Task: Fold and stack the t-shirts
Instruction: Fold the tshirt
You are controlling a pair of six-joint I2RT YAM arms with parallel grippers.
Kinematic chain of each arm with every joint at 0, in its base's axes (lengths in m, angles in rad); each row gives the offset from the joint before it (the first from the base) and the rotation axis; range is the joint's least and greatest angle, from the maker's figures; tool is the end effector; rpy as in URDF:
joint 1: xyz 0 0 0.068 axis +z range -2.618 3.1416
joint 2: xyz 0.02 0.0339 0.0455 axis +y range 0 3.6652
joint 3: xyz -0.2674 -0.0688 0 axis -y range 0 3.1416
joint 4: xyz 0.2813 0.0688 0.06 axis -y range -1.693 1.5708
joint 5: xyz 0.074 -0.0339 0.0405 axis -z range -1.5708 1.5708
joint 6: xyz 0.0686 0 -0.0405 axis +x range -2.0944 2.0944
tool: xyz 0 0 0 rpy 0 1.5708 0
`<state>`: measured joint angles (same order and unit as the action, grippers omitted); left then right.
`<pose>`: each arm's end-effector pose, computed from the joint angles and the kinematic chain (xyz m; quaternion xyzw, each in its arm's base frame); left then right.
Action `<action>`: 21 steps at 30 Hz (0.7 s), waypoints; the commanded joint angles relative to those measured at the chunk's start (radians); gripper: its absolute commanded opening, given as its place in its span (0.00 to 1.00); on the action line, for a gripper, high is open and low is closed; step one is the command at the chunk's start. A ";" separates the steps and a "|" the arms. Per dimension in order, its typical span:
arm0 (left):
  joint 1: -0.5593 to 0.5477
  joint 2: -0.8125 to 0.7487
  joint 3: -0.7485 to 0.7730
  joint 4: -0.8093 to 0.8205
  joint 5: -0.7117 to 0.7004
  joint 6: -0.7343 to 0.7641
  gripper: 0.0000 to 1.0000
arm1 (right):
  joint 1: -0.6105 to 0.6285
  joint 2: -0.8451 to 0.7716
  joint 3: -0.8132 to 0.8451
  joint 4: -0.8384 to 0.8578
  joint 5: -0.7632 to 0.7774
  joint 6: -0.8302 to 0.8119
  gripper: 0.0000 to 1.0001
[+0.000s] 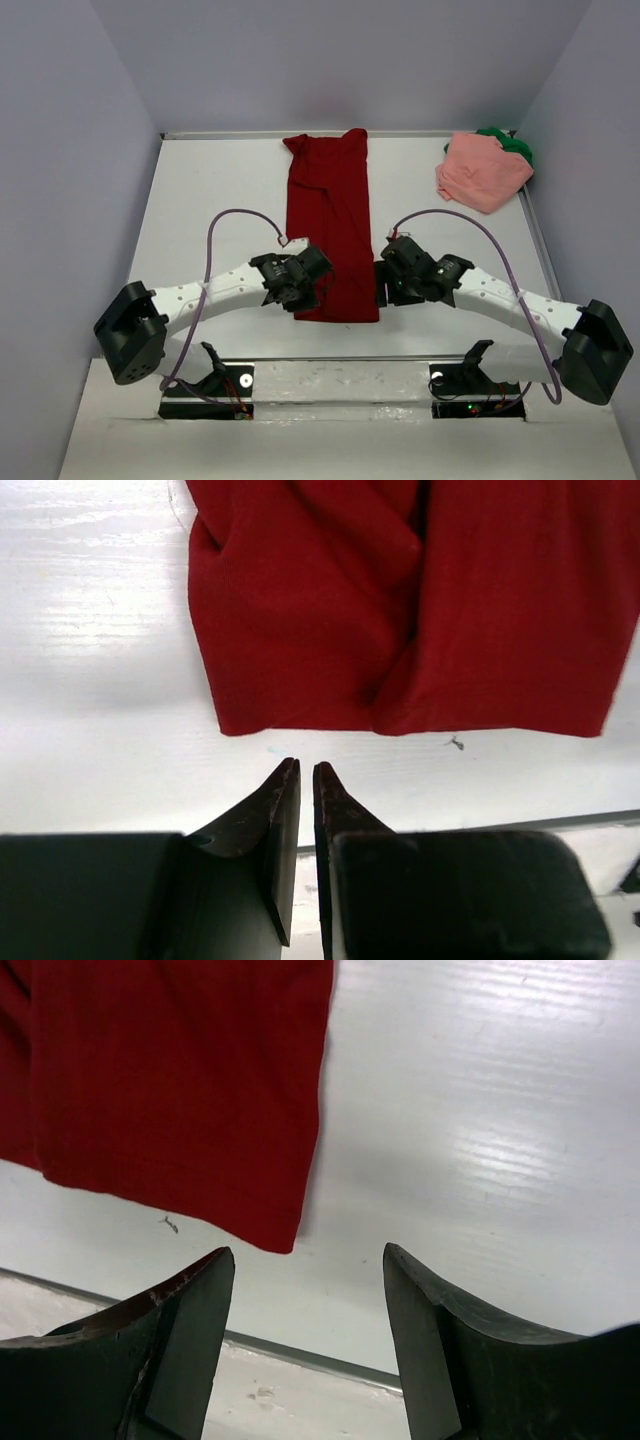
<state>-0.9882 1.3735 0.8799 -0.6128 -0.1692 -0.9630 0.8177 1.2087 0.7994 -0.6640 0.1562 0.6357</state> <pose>0.1786 -0.2501 0.1686 -0.0072 0.9699 -0.1438 0.1966 0.1958 0.1932 0.1821 -0.0687 0.9640 0.1066 0.2337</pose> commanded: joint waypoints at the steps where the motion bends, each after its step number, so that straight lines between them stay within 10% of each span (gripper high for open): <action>1: 0.000 -0.082 -0.015 -0.025 -0.029 -0.065 0.22 | 0.009 -0.057 -0.052 0.089 -0.087 0.021 0.67; 7: 0.000 -0.238 -0.133 0.076 0.052 -0.117 0.77 | 0.009 -0.110 -0.106 0.165 -0.187 0.038 0.67; 21: 0.020 -0.245 -0.220 0.119 0.063 -0.145 0.72 | 0.009 -0.046 -0.101 0.182 -0.162 0.076 0.67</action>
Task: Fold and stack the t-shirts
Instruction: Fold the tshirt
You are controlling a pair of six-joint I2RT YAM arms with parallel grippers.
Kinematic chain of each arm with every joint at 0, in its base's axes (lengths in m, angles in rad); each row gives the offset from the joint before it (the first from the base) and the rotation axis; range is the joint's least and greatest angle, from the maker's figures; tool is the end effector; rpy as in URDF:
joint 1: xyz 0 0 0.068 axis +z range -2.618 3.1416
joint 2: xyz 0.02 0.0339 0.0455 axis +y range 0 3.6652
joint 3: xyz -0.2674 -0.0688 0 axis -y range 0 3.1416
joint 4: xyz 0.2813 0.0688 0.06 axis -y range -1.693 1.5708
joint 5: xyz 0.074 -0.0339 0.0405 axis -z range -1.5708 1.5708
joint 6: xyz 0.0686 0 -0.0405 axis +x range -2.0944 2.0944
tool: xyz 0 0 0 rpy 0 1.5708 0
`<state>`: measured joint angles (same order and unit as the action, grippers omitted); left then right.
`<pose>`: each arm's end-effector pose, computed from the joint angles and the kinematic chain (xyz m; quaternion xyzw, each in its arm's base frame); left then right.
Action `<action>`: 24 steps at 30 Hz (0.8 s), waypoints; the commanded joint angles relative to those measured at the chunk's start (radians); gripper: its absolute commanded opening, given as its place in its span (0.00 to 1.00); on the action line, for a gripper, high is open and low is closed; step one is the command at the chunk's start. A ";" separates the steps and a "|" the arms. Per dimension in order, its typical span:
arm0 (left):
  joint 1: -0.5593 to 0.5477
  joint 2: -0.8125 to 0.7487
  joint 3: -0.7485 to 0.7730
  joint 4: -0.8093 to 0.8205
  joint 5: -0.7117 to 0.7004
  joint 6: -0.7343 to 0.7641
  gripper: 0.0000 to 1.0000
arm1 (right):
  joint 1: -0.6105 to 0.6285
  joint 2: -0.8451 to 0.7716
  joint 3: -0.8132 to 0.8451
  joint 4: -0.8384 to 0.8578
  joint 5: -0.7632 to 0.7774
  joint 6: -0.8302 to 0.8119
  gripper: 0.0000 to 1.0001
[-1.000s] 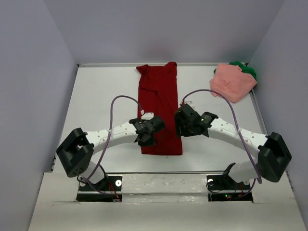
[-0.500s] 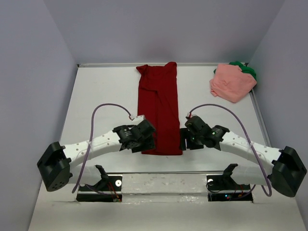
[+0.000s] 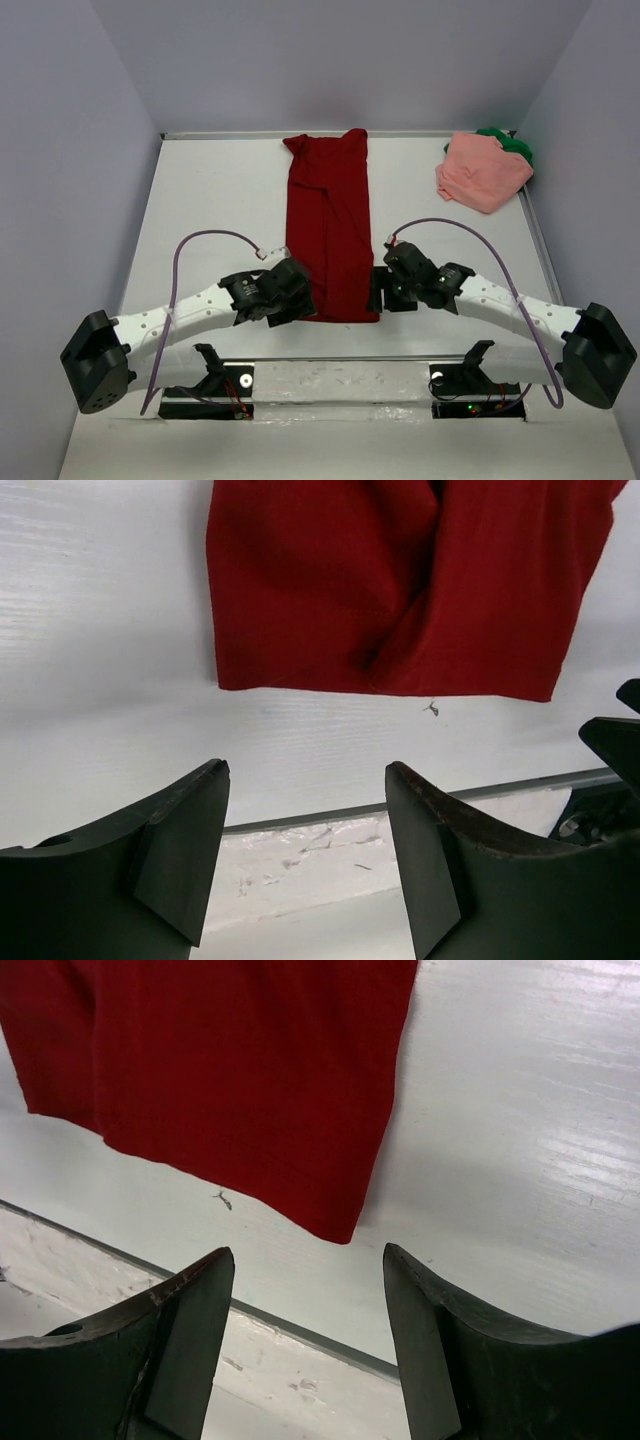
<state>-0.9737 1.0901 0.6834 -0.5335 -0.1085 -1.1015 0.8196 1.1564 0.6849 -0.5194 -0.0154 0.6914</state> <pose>0.1536 -0.2127 0.1796 -0.0774 0.9463 -0.2405 0.2018 0.1824 0.1968 0.1647 -0.0636 0.9561 0.2014 0.2030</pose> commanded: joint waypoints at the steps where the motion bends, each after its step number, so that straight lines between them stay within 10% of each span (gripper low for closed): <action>1: 0.009 0.047 -0.028 0.052 0.016 -0.006 0.72 | 0.007 0.006 0.013 0.039 0.011 0.025 0.67; 24: 0.211 0.198 -0.047 0.124 0.082 0.135 0.52 | 0.007 0.015 0.015 0.042 0.078 0.092 0.66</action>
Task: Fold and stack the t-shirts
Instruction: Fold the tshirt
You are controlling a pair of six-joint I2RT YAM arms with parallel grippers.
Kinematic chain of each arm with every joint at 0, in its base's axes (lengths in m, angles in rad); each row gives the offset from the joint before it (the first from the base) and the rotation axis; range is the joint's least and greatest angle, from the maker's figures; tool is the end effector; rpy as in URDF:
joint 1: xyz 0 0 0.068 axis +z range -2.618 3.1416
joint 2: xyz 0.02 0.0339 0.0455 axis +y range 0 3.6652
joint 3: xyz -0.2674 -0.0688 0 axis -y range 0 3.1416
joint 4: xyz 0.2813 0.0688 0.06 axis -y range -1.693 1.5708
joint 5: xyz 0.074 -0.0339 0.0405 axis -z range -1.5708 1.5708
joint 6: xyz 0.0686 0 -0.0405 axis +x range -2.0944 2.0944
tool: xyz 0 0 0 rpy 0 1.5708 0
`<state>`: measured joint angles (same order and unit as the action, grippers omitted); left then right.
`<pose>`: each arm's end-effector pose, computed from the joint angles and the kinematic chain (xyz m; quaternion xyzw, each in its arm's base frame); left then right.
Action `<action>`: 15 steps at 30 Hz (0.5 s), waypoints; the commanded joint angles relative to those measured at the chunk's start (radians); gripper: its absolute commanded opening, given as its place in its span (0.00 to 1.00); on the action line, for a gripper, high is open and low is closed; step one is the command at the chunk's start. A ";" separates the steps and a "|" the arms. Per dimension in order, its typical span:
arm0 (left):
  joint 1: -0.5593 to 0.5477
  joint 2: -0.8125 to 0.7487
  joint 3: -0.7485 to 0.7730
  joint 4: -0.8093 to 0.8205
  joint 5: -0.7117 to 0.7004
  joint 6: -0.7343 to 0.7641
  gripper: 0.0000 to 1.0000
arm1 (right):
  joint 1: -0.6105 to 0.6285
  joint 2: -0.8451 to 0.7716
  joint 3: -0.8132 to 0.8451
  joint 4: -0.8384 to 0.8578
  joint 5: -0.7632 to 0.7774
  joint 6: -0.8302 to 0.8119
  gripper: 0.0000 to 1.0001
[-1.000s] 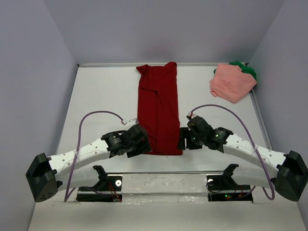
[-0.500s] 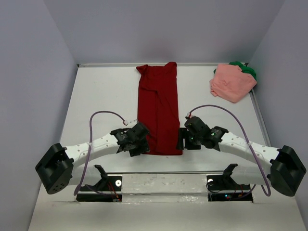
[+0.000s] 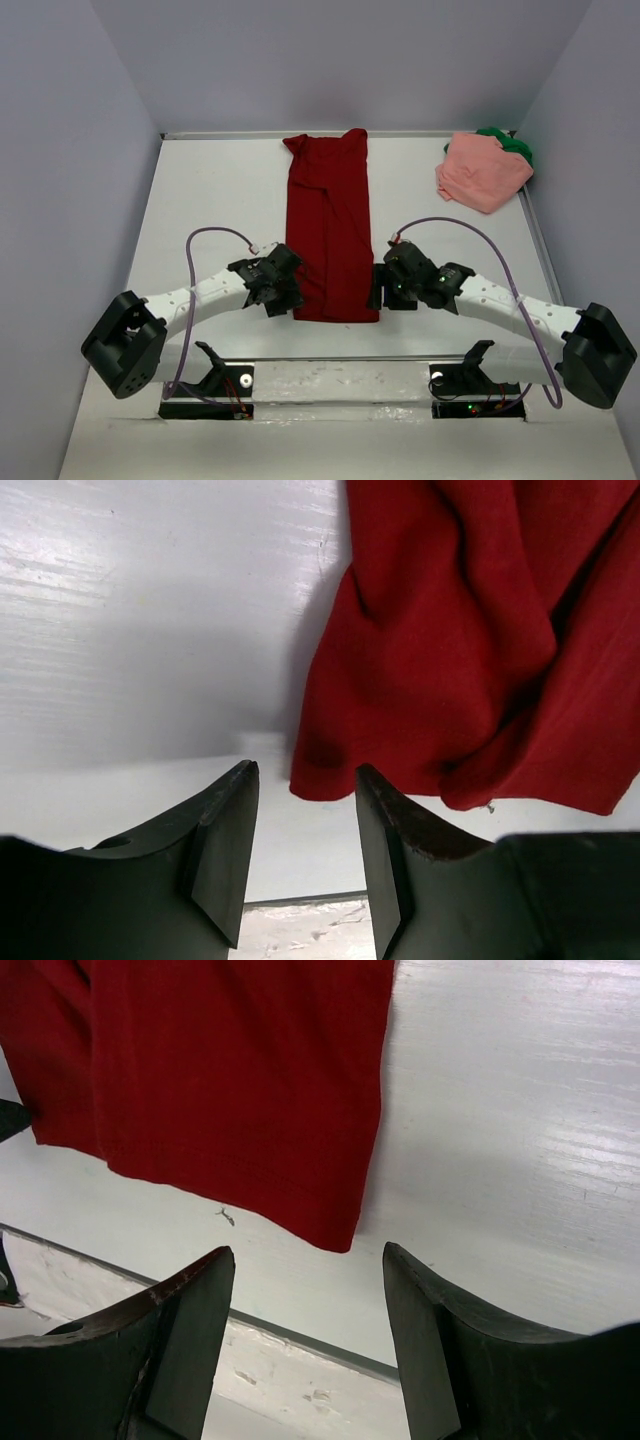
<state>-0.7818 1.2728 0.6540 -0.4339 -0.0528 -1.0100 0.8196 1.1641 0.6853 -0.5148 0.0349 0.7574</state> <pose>0.1984 -0.1919 0.1310 -0.1167 0.9592 -0.1840 0.1799 0.1856 0.1952 0.1633 -0.0248 0.9582 0.1900 0.2125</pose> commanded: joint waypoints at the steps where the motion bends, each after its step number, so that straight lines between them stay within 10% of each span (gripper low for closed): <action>1: 0.024 0.019 -0.017 0.033 0.036 0.054 0.52 | 0.007 0.011 0.013 0.042 0.030 0.040 0.66; 15: 0.052 0.000 -0.074 0.119 0.134 0.071 0.51 | 0.007 0.129 0.014 0.065 0.056 0.089 0.66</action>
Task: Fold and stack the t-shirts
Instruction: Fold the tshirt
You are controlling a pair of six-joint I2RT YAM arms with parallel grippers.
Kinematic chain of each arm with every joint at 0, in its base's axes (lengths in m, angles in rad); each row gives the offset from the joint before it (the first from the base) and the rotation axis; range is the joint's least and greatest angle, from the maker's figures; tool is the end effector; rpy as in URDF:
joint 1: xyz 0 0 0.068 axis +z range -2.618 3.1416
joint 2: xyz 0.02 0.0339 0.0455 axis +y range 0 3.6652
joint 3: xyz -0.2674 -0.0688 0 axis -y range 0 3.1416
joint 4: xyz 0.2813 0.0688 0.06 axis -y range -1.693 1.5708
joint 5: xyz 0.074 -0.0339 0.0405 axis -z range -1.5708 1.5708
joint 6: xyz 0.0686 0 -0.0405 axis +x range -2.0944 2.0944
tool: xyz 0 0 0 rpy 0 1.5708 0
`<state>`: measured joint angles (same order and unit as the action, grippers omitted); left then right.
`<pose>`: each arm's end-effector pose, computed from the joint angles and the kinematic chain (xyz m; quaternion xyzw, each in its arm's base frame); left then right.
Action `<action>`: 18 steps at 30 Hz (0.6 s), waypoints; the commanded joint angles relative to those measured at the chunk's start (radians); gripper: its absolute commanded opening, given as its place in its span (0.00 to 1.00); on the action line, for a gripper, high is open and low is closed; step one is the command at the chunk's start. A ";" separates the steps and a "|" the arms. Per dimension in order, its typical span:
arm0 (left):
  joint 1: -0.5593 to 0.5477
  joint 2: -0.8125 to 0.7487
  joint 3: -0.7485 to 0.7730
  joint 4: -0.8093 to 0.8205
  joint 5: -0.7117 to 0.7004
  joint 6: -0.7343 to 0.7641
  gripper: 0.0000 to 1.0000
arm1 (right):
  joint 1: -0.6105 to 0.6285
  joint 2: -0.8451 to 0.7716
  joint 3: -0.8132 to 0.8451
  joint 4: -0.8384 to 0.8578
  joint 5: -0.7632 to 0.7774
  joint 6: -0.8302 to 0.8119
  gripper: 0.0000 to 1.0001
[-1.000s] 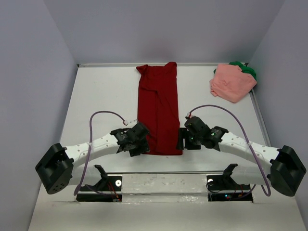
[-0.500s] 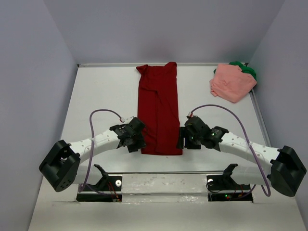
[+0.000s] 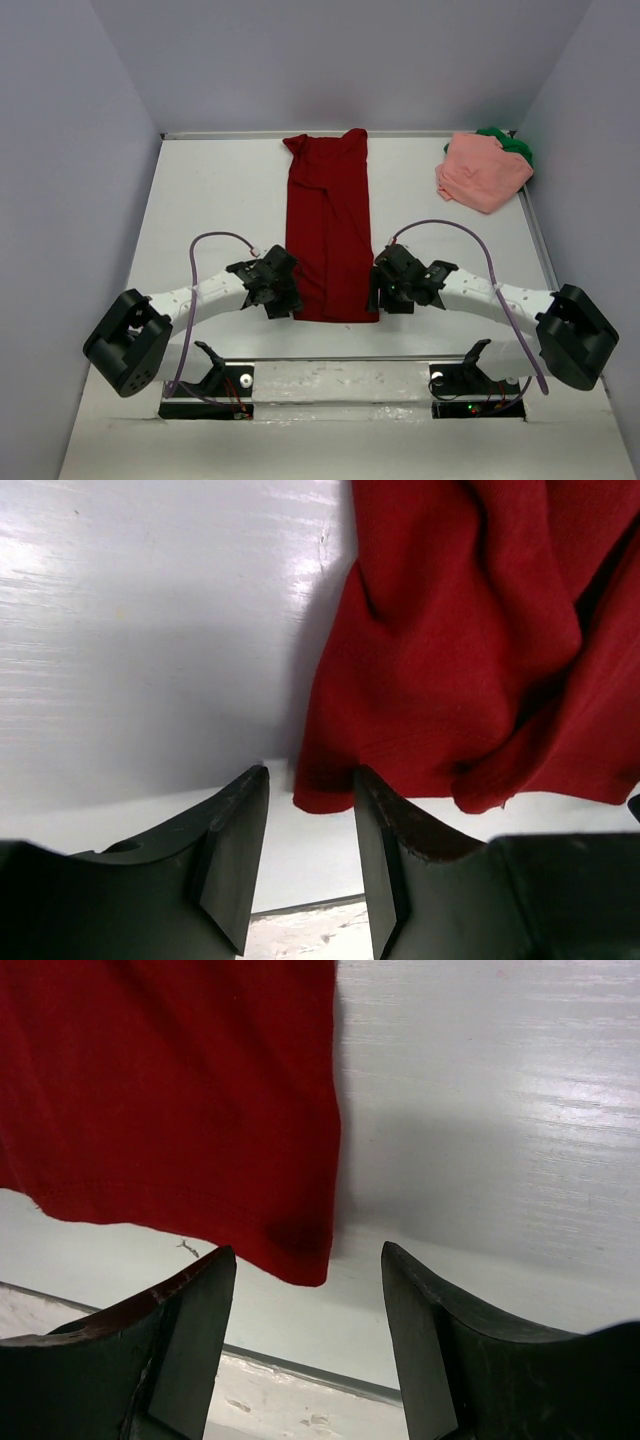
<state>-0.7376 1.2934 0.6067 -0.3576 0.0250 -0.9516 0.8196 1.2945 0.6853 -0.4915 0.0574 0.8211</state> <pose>0.2016 -0.1855 0.1155 -0.0999 0.9603 -0.2026 0.1638 0.1917 0.1995 0.1320 0.0074 0.9721 0.1512 0.1792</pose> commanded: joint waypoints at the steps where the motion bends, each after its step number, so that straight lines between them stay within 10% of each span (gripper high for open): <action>1: 0.007 -0.026 -0.033 0.049 0.059 0.010 0.51 | 0.007 -0.003 0.014 0.042 0.032 0.027 0.66; 11: 0.009 -0.028 -0.064 0.083 0.076 0.001 0.39 | 0.007 -0.001 -0.012 0.051 0.030 0.053 0.66; 18: 0.009 -0.048 -0.074 0.069 0.072 -0.006 0.04 | 0.007 0.026 -0.033 0.096 0.004 0.064 0.65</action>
<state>-0.7311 1.2701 0.5465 -0.2684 0.0929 -0.9596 0.8196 1.3045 0.6617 -0.4576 0.0692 0.8684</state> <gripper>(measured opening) 0.098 0.655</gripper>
